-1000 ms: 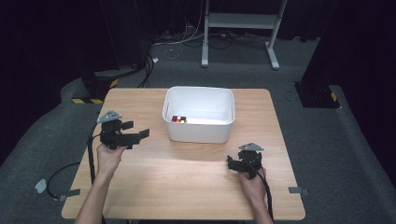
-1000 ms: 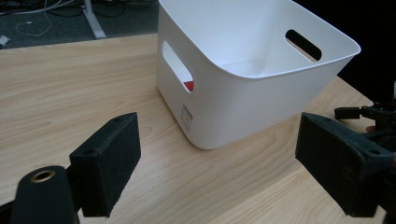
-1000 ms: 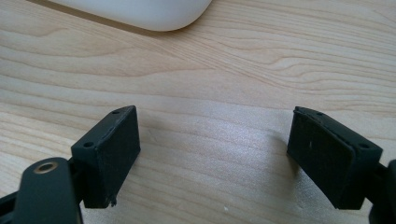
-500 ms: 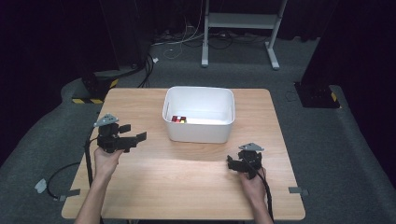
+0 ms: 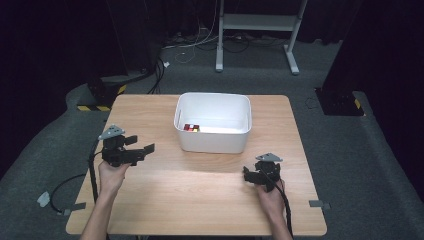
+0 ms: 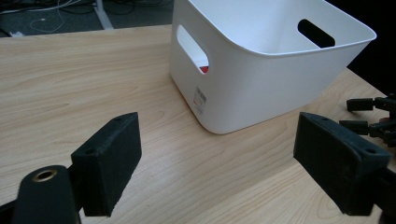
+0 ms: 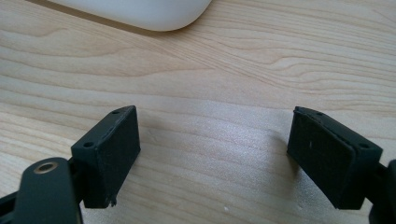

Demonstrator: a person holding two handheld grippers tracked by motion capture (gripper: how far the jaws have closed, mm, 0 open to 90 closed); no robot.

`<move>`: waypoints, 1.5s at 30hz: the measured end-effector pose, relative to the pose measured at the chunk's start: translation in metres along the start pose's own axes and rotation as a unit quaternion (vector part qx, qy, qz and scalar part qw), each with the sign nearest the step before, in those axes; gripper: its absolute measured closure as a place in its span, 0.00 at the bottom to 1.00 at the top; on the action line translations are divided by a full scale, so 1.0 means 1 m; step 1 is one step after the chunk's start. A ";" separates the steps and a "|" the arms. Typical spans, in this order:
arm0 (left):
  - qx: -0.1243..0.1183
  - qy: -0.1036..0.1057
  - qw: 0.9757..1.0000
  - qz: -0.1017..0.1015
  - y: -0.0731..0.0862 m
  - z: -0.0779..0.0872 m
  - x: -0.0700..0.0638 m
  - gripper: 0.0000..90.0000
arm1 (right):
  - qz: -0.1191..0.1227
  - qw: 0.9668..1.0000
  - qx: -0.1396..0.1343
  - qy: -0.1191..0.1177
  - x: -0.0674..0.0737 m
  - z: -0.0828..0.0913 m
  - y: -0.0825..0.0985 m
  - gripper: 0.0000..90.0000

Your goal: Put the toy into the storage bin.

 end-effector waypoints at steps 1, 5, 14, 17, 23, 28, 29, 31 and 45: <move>0.000 0.001 1.000 0.000 0.001 0.000 0.000 0.17 | 0.000 1.000 0.000 0.000 0.000 0.000 0.000 0.18; 0.000 -0.003 1.000 -0.004 0.003 0.001 0.000 0.17 | 0.000 1.000 -0.001 0.000 0.000 0.000 0.000 0.18; 0.002 -0.018 1.000 -0.020 0.009 0.001 -0.001 0.17 | -0.001 1.000 -0.001 0.000 0.000 0.000 0.000 0.18; 0.003 -0.022 0.999 -0.024 0.012 0.000 -0.001 0.17 | -0.001 1.000 -0.001 0.000 0.000 0.000 0.000 0.19; 0.006 -0.024 0.999 -0.025 0.018 -0.003 -0.002 0.17 | -0.001 1.000 -0.001 0.000 0.000 0.000 0.000 0.18; 0.009 -0.030 0.999 -0.027 0.021 -0.005 -0.003 0.17 | -0.001 1.000 -0.001 0.000 0.000 0.000 0.000 0.18; 0.009 -0.031 0.999 -0.028 0.022 -0.005 -0.003 0.17 | -0.001 1.000 -0.001 0.000 0.000 0.000 0.000 0.18; 0.010 -0.033 0.999 -0.028 0.023 -0.006 -0.003 0.17 | -0.001 1.000 -0.001 0.000 0.000 0.000 0.000 0.18; 0.021 -0.040 0.998 -0.033 0.036 -0.015 -0.007 0.17 | -0.001 1.000 -0.001 0.000 0.000 0.000 0.000 0.19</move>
Point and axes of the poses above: each handheld gripper's, and its own axes: z roughly backward along the jaws, y roughly out of its underside, x roughly to its left, the point moved 7 cm from there along -z, roughly forward along the jaws, and after that the axes turned 15 degrees about -y, right-handed, at the moved point
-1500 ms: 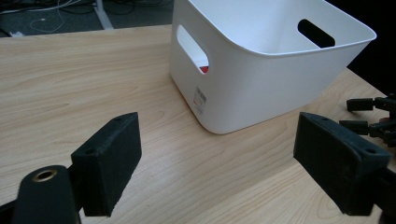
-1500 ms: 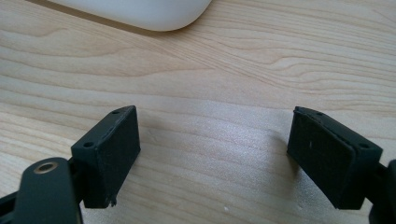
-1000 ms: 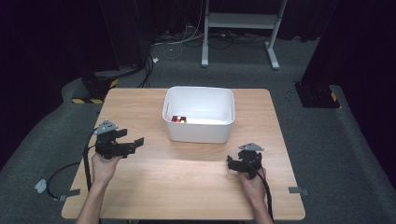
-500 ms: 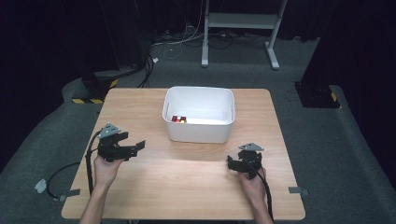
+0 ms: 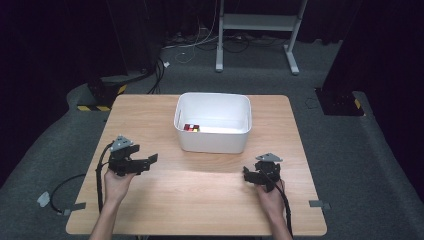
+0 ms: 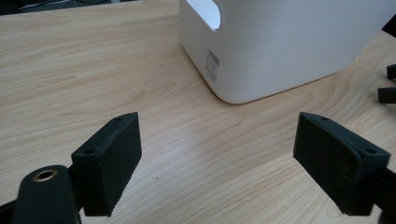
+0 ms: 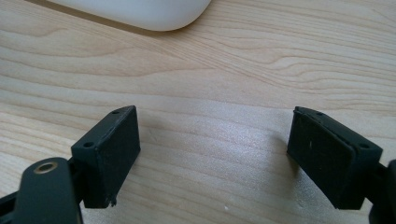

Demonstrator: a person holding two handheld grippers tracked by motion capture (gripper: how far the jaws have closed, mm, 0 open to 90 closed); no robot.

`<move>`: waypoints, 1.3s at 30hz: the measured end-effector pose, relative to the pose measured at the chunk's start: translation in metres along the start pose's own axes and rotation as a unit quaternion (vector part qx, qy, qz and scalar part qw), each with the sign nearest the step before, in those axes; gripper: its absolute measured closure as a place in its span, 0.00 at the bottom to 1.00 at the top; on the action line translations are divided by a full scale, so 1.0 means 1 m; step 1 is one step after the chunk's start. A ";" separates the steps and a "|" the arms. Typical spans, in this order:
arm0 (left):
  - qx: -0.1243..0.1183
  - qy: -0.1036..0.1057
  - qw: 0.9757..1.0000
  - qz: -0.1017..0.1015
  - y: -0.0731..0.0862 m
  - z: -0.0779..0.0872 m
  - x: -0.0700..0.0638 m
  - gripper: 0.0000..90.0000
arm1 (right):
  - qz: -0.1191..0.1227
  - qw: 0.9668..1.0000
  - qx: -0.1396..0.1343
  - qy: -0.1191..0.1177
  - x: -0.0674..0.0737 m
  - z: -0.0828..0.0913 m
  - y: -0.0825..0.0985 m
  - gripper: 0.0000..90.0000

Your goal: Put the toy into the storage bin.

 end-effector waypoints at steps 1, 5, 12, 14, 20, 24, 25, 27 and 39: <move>0.000 0.000 1.000 0.000 0.000 0.000 0.000 0.17 | 0.000 1.000 0.000 0.000 0.000 0.000 0.000 0.19; 0.005 -0.005 1.000 -0.004 0.004 -0.004 -0.002 0.17 | 0.000 1.000 0.000 0.000 0.000 0.000 0.000 0.18; 0.009 -0.010 1.000 -0.009 0.009 -0.007 -0.003 0.17 | 0.000 1.000 0.000 0.000 0.000 0.000 0.000 0.18; 0.010 -0.011 1.000 -0.009 0.010 -0.008 -0.004 0.17 | 0.000 1.000 0.000 0.000 0.000 0.000 0.000 0.19; 0.017 -0.011 1.000 -0.009 0.017 -0.012 -0.006 0.17 | 0.000 1.000 0.000 0.000 0.000 0.000 0.000 0.18; 0.019 -0.012 1.000 -0.008 0.020 -0.014 -0.006 0.17 | 0.000 1.000 0.000 0.000 0.000 0.000 0.000 0.18; 0.020 -0.011 1.000 -0.007 0.021 -0.015 -0.006 0.17 | 0.000 1.000 0.000 0.000 0.000 0.000 0.000 0.19; 0.020 -0.011 1.000 -0.005 0.023 -0.016 -0.007 0.17 | 0.000 1.000 0.000 0.000 0.000 0.000 0.000 0.19; 0.025 -0.019 0.999 -0.004 0.028 -0.023 -0.006 0.17 | 0.000 1.000 0.001 0.001 0.000 0.000 0.000 0.18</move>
Point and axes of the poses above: each handheld gripper's, and its own axes: z roughly backward along the jaws, y roughly out of its underside, x roughly to its left, the point moved 7 cm from there along -z, roughly forward along the jaws, and after that the axes turned 15 degrees about -y, right-handed, at the moved point
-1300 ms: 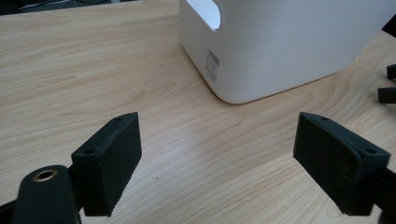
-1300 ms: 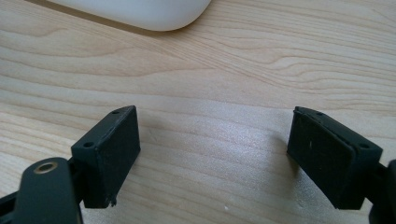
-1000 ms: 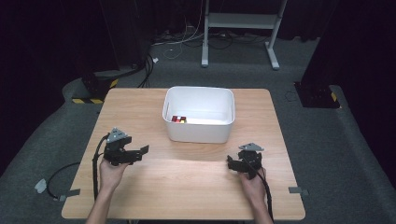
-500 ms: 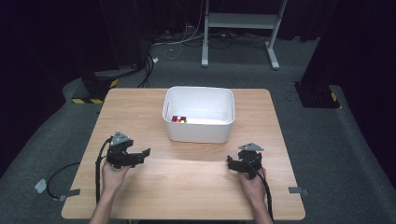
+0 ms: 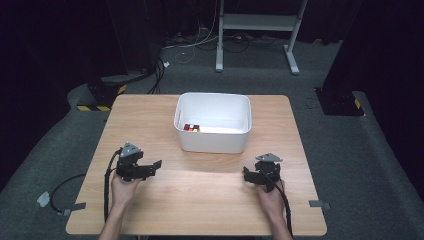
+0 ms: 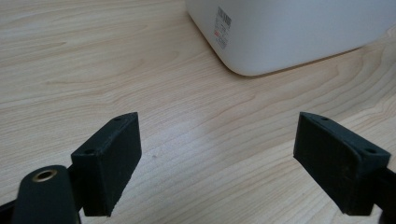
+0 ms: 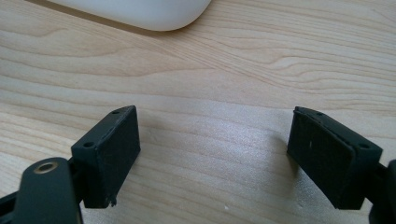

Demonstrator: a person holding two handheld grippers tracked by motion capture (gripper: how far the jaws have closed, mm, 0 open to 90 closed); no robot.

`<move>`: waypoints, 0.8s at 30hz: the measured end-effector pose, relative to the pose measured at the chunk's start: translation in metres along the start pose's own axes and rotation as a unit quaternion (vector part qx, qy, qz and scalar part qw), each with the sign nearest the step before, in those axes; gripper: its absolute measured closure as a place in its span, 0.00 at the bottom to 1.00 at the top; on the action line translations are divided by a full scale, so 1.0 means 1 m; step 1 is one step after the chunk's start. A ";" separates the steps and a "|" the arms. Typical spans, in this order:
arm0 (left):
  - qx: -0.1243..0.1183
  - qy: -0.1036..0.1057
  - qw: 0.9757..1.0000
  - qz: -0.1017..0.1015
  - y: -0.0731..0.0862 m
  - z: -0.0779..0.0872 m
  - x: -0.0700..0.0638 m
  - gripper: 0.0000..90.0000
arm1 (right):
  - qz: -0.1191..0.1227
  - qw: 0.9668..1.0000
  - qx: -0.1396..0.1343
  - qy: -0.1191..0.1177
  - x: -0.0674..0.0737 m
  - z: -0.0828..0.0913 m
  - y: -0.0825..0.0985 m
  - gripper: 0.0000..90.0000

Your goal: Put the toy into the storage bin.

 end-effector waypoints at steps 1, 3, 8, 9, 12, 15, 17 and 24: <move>0.001 -0.002 1.000 -0.001 0.001 -0.001 -0.001 0.17 | 0.000 1.000 -0.001 -0.001 0.000 0.000 0.000 0.18; 0.002 -0.004 1.000 -0.003 0.001 -0.002 -0.002 0.17 | 0.000 1.000 0.000 0.000 0.000 0.000 0.000 0.19; 0.008 -0.008 1.000 -0.007 0.005 -0.008 -0.005 0.17 | 0.000 1.000 0.000 0.000 0.000 0.000 0.000 0.19; 0.008 -0.008 1.000 -0.007 0.005 -0.008 -0.005 0.17 | 0.000 1.000 0.000 0.000 0.000 0.000 0.000 0.19; 0.009 -0.009 1.000 -0.007 0.007 -0.010 -0.005 0.17 | 0.000 1.000 -0.001 -0.001 0.000 0.000 0.000 0.19; 0.009 -0.008 1.000 -0.004 0.008 -0.011 -0.005 0.17 | 0.000 1.000 0.000 0.000 0.000 0.000 0.000 0.19; 0.010 -0.009 1.000 -0.003 0.010 -0.013 -0.004 0.17 | 0.000 1.000 0.000 0.000 0.000 0.000 0.000 0.19; 0.014 -0.013 1.000 0.002 0.014 -0.017 -0.003 0.17 | 0.000 1.000 0.000 0.000 0.000 0.000 0.000 0.19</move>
Point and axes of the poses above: each handheld gripper's, and its own axes: z roughly backward along the jaws, y roughly out of its underside, x roughly to its left, the point moved 7 cm from there along -z, roughly forward along the jaws, and after that the axes turned 15 degrees about -y, right-handed, at the moved point
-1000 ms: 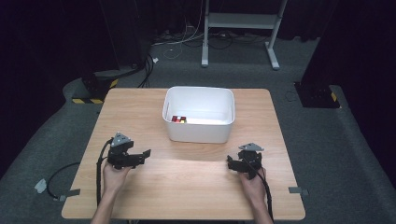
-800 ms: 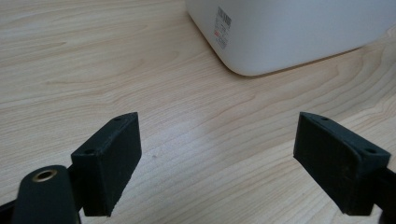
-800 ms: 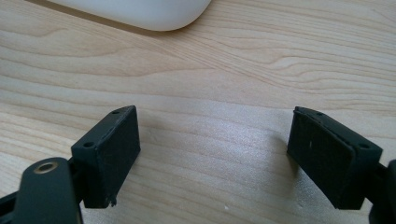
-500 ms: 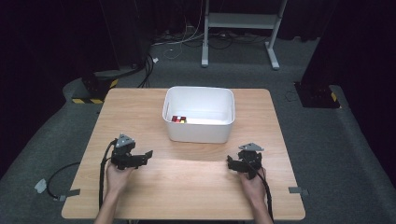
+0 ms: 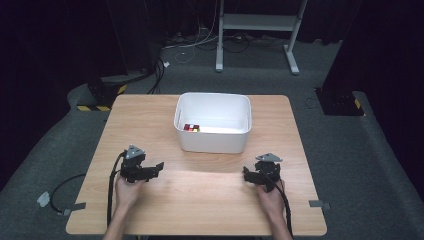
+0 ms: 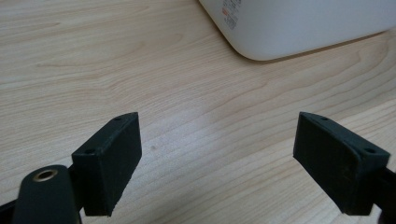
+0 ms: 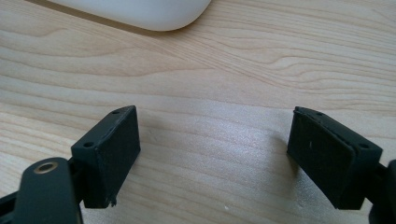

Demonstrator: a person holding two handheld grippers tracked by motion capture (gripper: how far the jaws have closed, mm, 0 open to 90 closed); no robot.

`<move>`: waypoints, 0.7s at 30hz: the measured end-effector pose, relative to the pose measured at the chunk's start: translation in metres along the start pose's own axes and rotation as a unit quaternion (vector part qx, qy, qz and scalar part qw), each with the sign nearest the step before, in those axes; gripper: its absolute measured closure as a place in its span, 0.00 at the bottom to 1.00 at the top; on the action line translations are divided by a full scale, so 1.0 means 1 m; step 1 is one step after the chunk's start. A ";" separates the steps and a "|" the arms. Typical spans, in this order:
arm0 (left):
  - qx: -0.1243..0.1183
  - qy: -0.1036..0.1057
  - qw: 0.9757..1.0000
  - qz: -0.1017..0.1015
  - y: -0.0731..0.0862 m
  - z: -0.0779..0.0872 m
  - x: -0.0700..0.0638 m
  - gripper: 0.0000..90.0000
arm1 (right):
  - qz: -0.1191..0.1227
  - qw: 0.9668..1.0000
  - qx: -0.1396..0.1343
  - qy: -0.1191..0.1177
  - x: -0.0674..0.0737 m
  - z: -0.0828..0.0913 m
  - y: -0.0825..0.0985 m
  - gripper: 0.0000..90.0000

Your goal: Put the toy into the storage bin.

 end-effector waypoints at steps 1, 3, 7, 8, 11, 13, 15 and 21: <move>0.000 -0.001 1.000 0.000 0.000 -0.001 0.000 0.17 | 0.000 1.000 0.000 0.000 0.000 0.000 0.000 0.18; 0.000 -0.005 1.000 0.000 0.001 -0.003 0.001 0.18 | 0.000 1.000 0.000 0.000 0.000 0.000 0.000 0.19; 0.000 -0.010 1.000 0.002 0.002 -0.006 0.003 0.18 | 0.000 1.000 0.000 0.000 0.000 0.000 0.000 0.18; 0.000 -0.010 1.000 0.002 0.002 -0.006 0.003 0.18 | 0.000 1.000 0.000 0.000 0.000 0.000 0.000 0.18; 0.001 -0.013 1.000 0.004 0.003 -0.008 0.004 0.18 | 0.000 1.000 0.000 0.000 0.000 0.000 0.000 0.19; 0.005 -0.017 1.000 0.003 0.004 -0.010 0.004 0.18 | 0.000 1.000 0.000 0.000 0.000 0.000 0.000 0.18; 0.004 -0.018 1.000 0.001 0.004 -0.012 0.004 0.18 | 0.000 1.000 0.000 0.000 0.000 0.000 0.000 0.19; 0.009 -0.030 1.000 -0.003 0.006 -0.017 0.005 0.18 | 0.000 1.000 0.000 0.000 0.000 0.000 0.000 0.18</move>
Point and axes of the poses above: each handheld gripper's, and its own axes: z roughly backward along the jaws, y roughly out of its underside, x roughly to its left, the point moved 7 cm from there along -z, roughly forward along the jaws, and after that the axes turned 15 degrees about -y, right-handed, at the moved point
